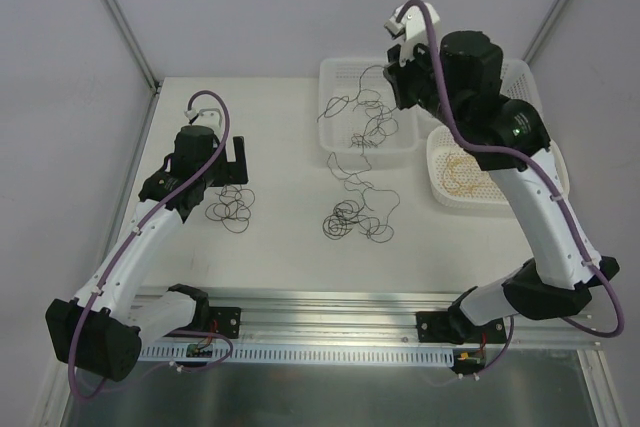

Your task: Untangle the cables

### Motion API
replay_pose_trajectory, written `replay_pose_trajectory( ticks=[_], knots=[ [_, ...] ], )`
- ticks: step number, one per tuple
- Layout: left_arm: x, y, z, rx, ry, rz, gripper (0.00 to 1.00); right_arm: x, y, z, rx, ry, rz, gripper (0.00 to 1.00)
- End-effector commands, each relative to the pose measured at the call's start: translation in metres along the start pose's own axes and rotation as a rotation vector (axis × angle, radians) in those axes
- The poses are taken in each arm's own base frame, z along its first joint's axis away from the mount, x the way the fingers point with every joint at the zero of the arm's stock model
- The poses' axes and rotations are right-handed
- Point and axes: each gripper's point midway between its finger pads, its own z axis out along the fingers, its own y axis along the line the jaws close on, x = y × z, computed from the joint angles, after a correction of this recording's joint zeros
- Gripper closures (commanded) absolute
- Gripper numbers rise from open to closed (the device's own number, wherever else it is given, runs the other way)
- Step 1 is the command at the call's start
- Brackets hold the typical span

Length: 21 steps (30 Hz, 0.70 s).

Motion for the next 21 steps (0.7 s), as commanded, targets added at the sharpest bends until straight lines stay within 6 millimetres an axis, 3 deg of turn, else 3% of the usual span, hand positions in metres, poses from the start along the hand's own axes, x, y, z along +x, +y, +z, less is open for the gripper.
replay_pose_trajectory(
  ticks=[1,5,8,11,12,14,15,18,19,21],
  knots=[
    [-0.002,0.005,0.002,-0.017,-0.014,0.012,0.01,-0.041,-0.029,-0.016,0.103,-0.093,-0.048,0.99],
    [-0.002,0.005,0.002,-0.016,-0.012,0.013,0.01,-0.084,-0.05,-0.014,0.178,-0.266,-0.044,0.99],
    [-0.002,0.004,0.002,-0.014,-0.011,0.012,0.01,-0.088,-0.063,0.008,0.209,-0.296,-0.03,0.99],
    [-0.002,0.005,0.003,-0.015,-0.012,0.012,0.01,-0.076,-0.081,0.037,0.247,-0.273,-0.01,0.99],
    [-0.002,0.005,0.002,-0.015,-0.012,0.011,0.02,-0.062,-0.083,0.062,0.246,-0.232,-0.009,0.99],
    [-0.002,0.004,0.003,-0.012,-0.012,0.011,0.01,-0.044,-0.098,0.085,0.274,-0.184,0.011,0.99],
    [-0.002,0.003,0.002,-0.008,-0.009,0.012,0.01,-0.025,-0.108,0.105,0.296,-0.138,0.024,0.99],
    [-0.001,0.002,0.003,-0.005,-0.006,0.012,0.01,0.013,-0.121,0.138,0.333,-0.06,0.051,0.95],
    [-0.002,0.002,0.003,-0.004,-0.007,0.011,0.02,0.034,-0.129,0.154,0.35,-0.018,0.08,0.94],
    [-0.001,0.001,0.003,0.0,-0.006,0.012,0.01,0.061,-0.134,0.168,0.36,0.038,0.116,0.91]
  ],
)
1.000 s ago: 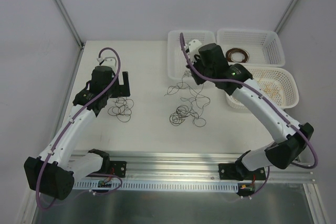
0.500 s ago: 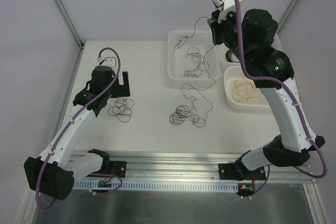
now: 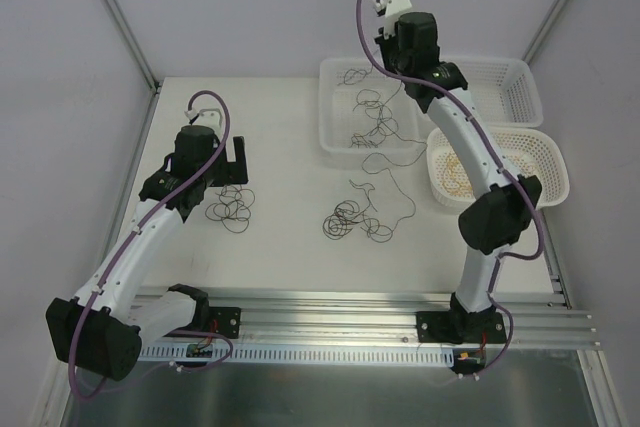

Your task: Untangle the cables

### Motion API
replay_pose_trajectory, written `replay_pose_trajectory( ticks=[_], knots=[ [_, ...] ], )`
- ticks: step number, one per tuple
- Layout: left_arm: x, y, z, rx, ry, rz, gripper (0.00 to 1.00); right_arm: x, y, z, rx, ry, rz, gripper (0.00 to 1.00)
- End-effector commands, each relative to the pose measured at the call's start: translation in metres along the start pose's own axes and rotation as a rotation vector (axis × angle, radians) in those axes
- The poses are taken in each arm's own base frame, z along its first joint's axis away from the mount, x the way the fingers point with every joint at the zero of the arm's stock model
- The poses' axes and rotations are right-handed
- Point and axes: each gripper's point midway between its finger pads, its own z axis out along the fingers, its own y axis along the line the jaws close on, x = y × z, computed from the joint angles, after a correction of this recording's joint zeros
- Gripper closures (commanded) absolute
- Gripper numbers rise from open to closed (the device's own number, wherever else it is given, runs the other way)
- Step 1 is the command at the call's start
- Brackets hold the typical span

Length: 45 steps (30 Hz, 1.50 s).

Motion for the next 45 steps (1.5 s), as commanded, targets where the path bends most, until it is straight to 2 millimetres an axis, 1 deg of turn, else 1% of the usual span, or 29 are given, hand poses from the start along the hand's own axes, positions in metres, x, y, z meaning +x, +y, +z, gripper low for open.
replay_pose_trajectory(
  ticks=[1,2,3,6,7,8,9,10,11,12,13,14,15,16,18,19,21,22,23,25,26,27,30,31,32,36,40,43,45],
  knots=[
    [-0.002,0.002,0.002,0.002,-0.01,0.01,0.02,0.027,-0.016,0.027,0.048,0.044,0.094,0.88],
    [-0.002,0.001,0.002,0.005,-0.008,0.012,0.01,0.039,-0.013,0.031,0.028,0.079,0.118,0.83],
    [-0.002,0.001,0.002,0.006,-0.007,0.012,0.01,0.047,-0.009,0.035,-0.015,0.098,0.131,0.67],
    [-0.001,-0.001,0.003,0.013,-0.003,0.011,0.01,0.07,-0.002,0.032,-0.051,0.176,0.133,0.44],
    [-0.001,-0.001,0.004,0.014,0.001,0.01,0.01,0.076,-0.001,0.027,-0.059,0.199,0.131,0.41],
    [0.0,-0.001,0.004,0.015,0.002,0.011,0.01,0.07,-0.002,0.016,-0.061,0.189,0.133,0.38],
    [-0.001,-0.002,0.004,0.018,0.001,0.011,0.01,0.087,0.0,0.01,-0.065,0.226,0.132,0.34],
    [0.0,-0.002,0.004,0.018,0.004,0.012,0.01,0.09,0.0,0.003,-0.066,0.229,0.138,0.32],
    [0.0,-0.002,0.005,0.018,0.006,0.011,0.01,0.094,0.001,-0.005,-0.072,0.239,0.14,0.32],
    [0.0,-0.002,0.005,0.016,0.004,0.011,0.02,0.086,-0.001,-0.024,-0.078,0.217,0.151,0.32],
    [0.0,-0.002,0.004,0.018,0.004,0.011,0.02,0.11,0.006,-0.031,-0.094,0.27,0.153,0.32],
    [0.0,-0.002,0.005,0.019,0.005,0.012,0.02,0.118,0.007,-0.041,-0.099,0.286,0.158,0.32],
    [0.0,-0.002,0.005,0.019,0.006,0.011,0.01,0.115,0.006,-0.057,-0.103,0.273,0.183,0.32],
    [0.001,-0.002,0.005,0.017,0.007,0.01,0.01,0.141,0.012,-0.065,-0.11,0.329,0.191,0.32],
    [0.001,-0.003,0.005,0.022,0.008,0.01,0.02,0.156,0.019,-0.078,-0.127,0.352,0.221,0.32],
    [0.001,-0.003,0.005,0.024,0.01,0.01,0.02,0.173,0.025,-0.091,-0.137,0.377,0.242,0.32],
    [0.001,-0.004,0.006,0.027,0.011,0.009,0.02,0.189,0.032,-0.1,-0.156,0.395,0.266,0.33],
    [0.001,-0.004,0.005,0.026,0.011,0.009,0.02,0.19,0.032,-0.105,-0.155,0.382,0.275,0.33],
    [0.001,-0.004,0.005,0.028,0.009,0.009,0.02,0.214,0.038,-0.109,-0.156,0.429,0.281,0.33],
    [0.001,-0.003,0.005,0.026,0.009,0.01,0.02,0.228,0.041,-0.109,-0.149,0.445,0.286,0.34],
    [0.001,-0.004,0.005,0.028,0.009,0.011,0.02,0.244,0.046,-0.109,-0.158,0.483,0.281,0.34],
    [0.001,-0.004,0.005,0.026,0.009,0.009,0.02,0.25,0.048,-0.108,-0.164,0.498,0.279,0.35],
    [0.001,-0.004,0.005,0.029,0.012,0.009,0.02,0.274,0.064,-0.101,-0.22,0.549,0.283,0.35],
    [0.002,-0.004,0.006,0.03,0.013,0.011,0.02,0.277,0.067,-0.096,-0.23,0.543,0.282,0.36],
    [0.002,-0.004,0.006,0.028,0.014,0.012,0.02,0.288,0.071,-0.091,-0.234,0.572,0.281,0.36],
    [0.002,-0.003,0.005,0.025,0.01,0.012,0.02,0.317,0.084,-0.083,-0.261,0.64,0.287,0.38],
    [0.002,-0.004,0.005,0.029,0.01,0.012,0.02,0.335,0.091,-0.075,-0.271,0.685,0.297,0.42],
    [0.002,-0.004,0.005,0.029,0.011,0.013,0.02,0.342,0.094,-0.073,-0.273,0.703,0.297,0.49],
    [0.001,-0.004,0.005,0.028,0.01,0.011,0.02,0.344,0.095,-0.072,-0.277,0.706,0.299,0.57]
  ],
)
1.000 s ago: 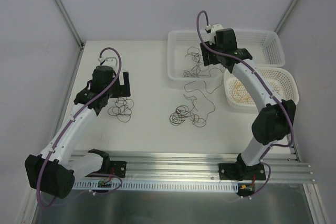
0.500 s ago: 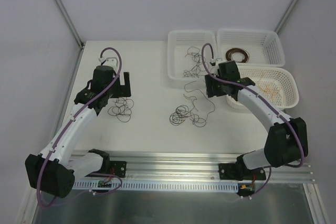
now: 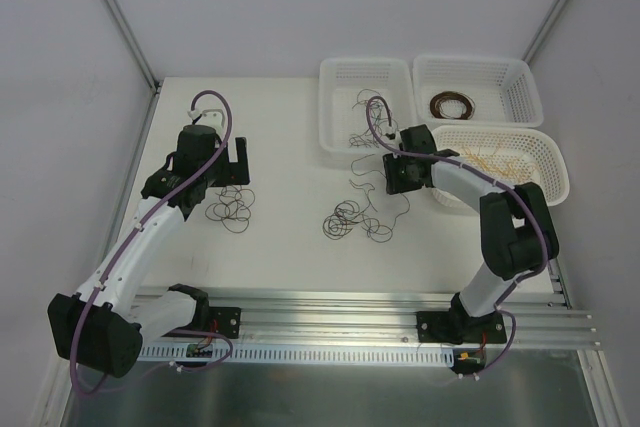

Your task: Untangle the cables

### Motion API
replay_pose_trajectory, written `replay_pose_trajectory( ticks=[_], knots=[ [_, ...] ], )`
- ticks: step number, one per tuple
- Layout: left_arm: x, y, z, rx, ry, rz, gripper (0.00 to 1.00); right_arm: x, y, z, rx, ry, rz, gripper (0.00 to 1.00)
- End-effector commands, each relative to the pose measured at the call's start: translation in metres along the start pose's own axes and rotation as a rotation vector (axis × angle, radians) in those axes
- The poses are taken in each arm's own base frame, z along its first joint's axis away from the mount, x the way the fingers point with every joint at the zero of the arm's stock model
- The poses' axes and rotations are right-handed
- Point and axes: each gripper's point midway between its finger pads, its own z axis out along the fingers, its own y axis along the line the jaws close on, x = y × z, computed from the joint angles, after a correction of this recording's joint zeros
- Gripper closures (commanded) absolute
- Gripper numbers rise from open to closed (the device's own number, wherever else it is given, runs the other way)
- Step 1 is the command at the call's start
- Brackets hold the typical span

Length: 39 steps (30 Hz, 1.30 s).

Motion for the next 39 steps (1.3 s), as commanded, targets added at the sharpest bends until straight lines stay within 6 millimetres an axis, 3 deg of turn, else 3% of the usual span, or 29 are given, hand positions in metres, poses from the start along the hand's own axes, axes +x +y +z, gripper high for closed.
replay_pose_trajectory(
  ticks=[1,4,5,7,9,11,13,15,16,19,22,23,25,26,29,34,39],
  knots=[
    [-0.003,0.0,0.0,0.01,-0.015,0.008,0.02,-0.011,0.007,0.002,-0.033,-0.037,0.009,0.61],
    [-0.003,0.0,0.0,0.01,-0.015,0.007,0.01,-0.01,0.007,-0.002,-0.035,-0.03,-0.003,0.8],
    [-0.003,0.0,0.0,0.012,-0.014,0.009,0.02,-0.013,0.007,-0.009,-0.033,-0.041,-0.01,0.9],
    [-0.003,0.0,0.0,0.012,-0.016,0.008,0.02,-0.014,0.007,-0.022,-0.029,-0.044,-0.027,0.99],
    [-0.003,0.0,0.0,0.012,-0.014,0.008,0.02,-0.031,0.011,-0.047,-0.039,-0.102,-0.058,0.99],
    [-0.005,-0.001,0.0,0.016,-0.018,0.006,0.02,-0.035,0.016,-0.069,-0.061,-0.112,-0.078,0.99],
    [-0.004,-0.001,0.0,0.02,-0.014,0.008,0.02,-0.053,0.029,-0.105,-0.113,-0.167,-0.114,0.99],
    [-0.003,-0.002,0.001,0.021,-0.012,0.007,0.02,-0.057,0.04,-0.134,-0.152,-0.19,-0.142,0.99],
    [-0.002,-0.002,0.001,0.022,-0.009,0.01,0.02,-0.073,0.045,-0.153,-0.16,-0.241,-0.154,0.99],
    [-0.002,-0.002,0.001,0.02,-0.008,0.007,0.02,-0.087,0.054,-0.191,-0.185,-0.314,-0.176,0.99],
    [-0.003,-0.002,0.001,0.022,-0.009,0.009,0.01,-0.115,0.061,-0.232,-0.193,-0.43,-0.187,0.99],
    [-0.002,-0.002,0.001,0.023,-0.007,0.01,0.02,-0.13,0.065,-0.254,-0.202,-0.494,-0.192,0.99],
    [-0.002,-0.002,0.001,0.02,-0.008,0.011,0.02,-0.147,0.069,-0.276,-0.21,-0.565,-0.195,0.99],
    [-0.002,-0.001,0.001,0.018,-0.008,0.011,0.02,-0.16,0.073,-0.298,-0.218,-0.626,-0.199,0.99],
    [-0.002,-0.001,0.001,0.016,-0.009,0.01,0.02,-0.185,0.08,-0.334,-0.237,-0.741,-0.205,0.99],
    [-0.002,-0.001,0.001,0.02,-0.008,0.01,0.02,-0.226,0.085,-0.369,-0.245,-0.902,-0.19,0.99],
    [-0.002,-0.002,0.001,0.022,-0.011,0.01,0.02,-0.264,0.089,-0.38,-0.259,-1.025,-0.171,0.99]
  ],
)
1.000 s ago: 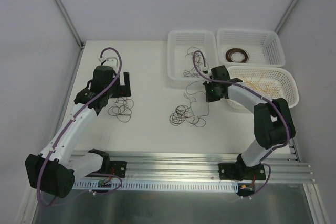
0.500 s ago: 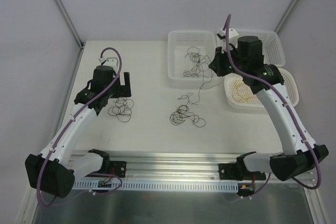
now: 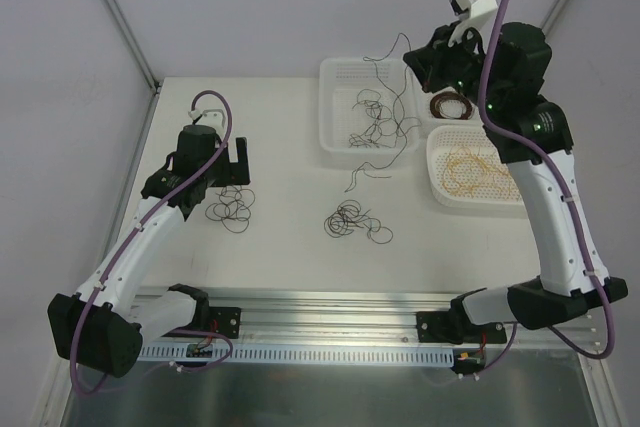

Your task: Untangle the cables

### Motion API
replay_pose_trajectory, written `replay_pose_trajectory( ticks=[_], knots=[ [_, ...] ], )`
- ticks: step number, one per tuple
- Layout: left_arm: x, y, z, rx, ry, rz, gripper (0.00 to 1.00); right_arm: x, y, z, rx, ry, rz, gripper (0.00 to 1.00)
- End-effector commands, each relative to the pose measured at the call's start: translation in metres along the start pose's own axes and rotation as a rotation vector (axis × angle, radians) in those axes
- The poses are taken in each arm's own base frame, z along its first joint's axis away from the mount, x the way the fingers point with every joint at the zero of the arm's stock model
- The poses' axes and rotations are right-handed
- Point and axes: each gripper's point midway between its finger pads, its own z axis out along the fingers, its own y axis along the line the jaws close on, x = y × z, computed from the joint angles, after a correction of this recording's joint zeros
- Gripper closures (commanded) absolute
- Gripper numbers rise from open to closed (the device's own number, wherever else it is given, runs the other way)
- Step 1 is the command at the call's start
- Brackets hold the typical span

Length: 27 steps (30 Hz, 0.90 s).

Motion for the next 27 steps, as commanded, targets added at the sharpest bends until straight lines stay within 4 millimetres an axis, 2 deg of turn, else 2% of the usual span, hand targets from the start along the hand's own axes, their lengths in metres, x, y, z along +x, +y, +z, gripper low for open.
replay_pose_trajectory(
  ticks=[1,3,6,7,8,9,10,12,14,16,17,18,20,21,23,24,25,27],
  knots=[
    [-0.003,-0.001,0.001,0.019,-0.011,0.011,0.02,-0.035,-0.005,0.024,0.009,-0.141,0.004,0.99],
    [-0.002,-0.002,0.001,0.022,-0.011,0.009,0.02,-0.038,-0.018,0.044,0.054,-0.168,-0.002,0.99],
    [-0.003,-0.002,0.001,0.022,-0.011,0.009,0.02,-0.051,-0.031,0.061,0.103,-0.22,-0.023,0.99],
    [-0.002,-0.002,0.001,0.022,-0.009,0.009,0.02,-0.042,-0.038,0.078,0.118,-0.206,-0.024,0.99],
    [-0.002,-0.002,0.001,0.023,-0.009,0.01,0.02,-0.05,-0.045,0.083,0.144,-0.241,-0.031,0.99],
    [-0.003,-0.003,0.001,0.025,-0.012,0.009,0.01,-0.047,-0.051,0.091,0.162,-0.244,-0.031,0.99],
    [-0.003,-0.003,0.001,0.028,-0.01,0.01,0.02,-0.036,-0.061,0.106,0.186,-0.226,-0.026,0.99],
    [-0.001,-0.003,0.001,0.028,-0.005,0.009,0.02,-0.041,-0.074,0.118,0.224,-0.251,-0.02,0.99],
    [-0.002,-0.004,0.001,0.031,-0.007,0.007,0.02,-0.034,-0.097,0.136,0.283,-0.252,0.014,0.99],
    [-0.002,-0.004,0.001,0.032,-0.005,0.007,0.01,-0.026,-0.108,0.149,0.294,-0.249,0.029,0.99],
    [-0.002,-0.004,0.001,0.034,-0.007,0.008,0.02,-0.013,-0.115,0.163,0.301,-0.227,0.046,0.99],
    [-0.002,-0.004,0.001,0.033,-0.005,0.008,0.02,-0.01,-0.118,0.169,0.304,-0.224,0.052,0.99],
    [-0.002,-0.004,0.001,0.034,-0.005,0.008,0.02,0.007,-0.126,0.18,0.321,-0.183,0.062,0.99],
    [-0.002,-0.004,0.001,0.034,-0.007,0.007,0.02,0.031,-0.133,0.191,0.334,-0.136,0.072,0.99],
    [-0.002,-0.005,0.001,0.035,-0.005,0.008,0.02,0.055,-0.14,0.199,0.356,-0.094,0.083,0.99],
    [-0.002,-0.004,0.001,0.035,-0.005,0.008,0.02,0.071,-0.141,0.205,0.356,-0.067,0.098,0.98],
    [-0.002,-0.005,0.001,0.036,-0.005,0.008,0.01,0.096,-0.143,0.21,0.359,-0.017,0.111,0.98],
    [-0.002,-0.005,0.001,0.039,-0.004,0.008,0.01,0.121,-0.138,0.217,0.324,0.033,0.138,0.98]
  ],
)
